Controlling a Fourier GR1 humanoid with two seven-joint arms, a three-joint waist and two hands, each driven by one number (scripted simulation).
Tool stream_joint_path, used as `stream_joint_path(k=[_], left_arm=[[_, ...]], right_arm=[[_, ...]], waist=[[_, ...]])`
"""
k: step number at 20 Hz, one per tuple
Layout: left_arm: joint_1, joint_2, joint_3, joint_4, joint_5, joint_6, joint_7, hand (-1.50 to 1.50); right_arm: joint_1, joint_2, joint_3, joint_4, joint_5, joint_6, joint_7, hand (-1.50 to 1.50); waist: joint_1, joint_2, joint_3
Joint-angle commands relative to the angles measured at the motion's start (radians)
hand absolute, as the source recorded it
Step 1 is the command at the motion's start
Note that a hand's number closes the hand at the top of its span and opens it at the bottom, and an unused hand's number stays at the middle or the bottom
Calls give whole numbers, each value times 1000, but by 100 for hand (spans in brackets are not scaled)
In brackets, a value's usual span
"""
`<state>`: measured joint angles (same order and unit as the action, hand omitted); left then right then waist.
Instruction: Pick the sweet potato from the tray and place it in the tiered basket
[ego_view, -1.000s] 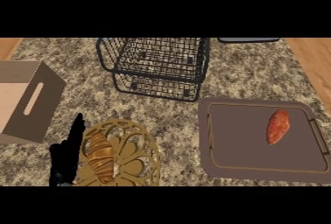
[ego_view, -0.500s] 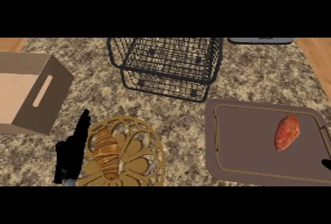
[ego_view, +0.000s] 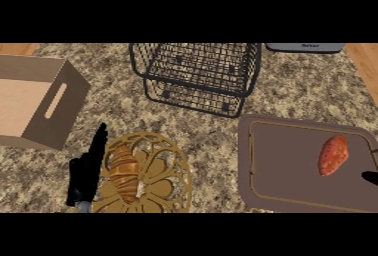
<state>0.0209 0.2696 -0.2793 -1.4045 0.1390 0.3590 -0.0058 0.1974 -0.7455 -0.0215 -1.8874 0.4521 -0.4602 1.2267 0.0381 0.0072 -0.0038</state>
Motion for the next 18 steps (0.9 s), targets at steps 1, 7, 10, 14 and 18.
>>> stream_joint_path(k=[1,7,10,14,18], left_arm=[[19,-22,-20,2,-11,17,33,0],[28,10,14,8,13,-29,5,0],[22,-8,-2,14,-10,-5,15,0],[7,-36,-10,40,-26,7,-5,0],[16,-55,-6,63,-20,4,-7,0]], right_arm=[[-105,41,50,15,104,91,260,-150],[-164,81,59,137,69,235,261,-150],[-203,113,71,228,74,265,261,-150],[-324,194,70,295,101,301,261,-150],[-387,232,51,344,123,337,261,-150]], waist=[[2,1,-1],[-2,-1,-2],[1,1,-1],[-9,0,-1],[-23,-4,0]])
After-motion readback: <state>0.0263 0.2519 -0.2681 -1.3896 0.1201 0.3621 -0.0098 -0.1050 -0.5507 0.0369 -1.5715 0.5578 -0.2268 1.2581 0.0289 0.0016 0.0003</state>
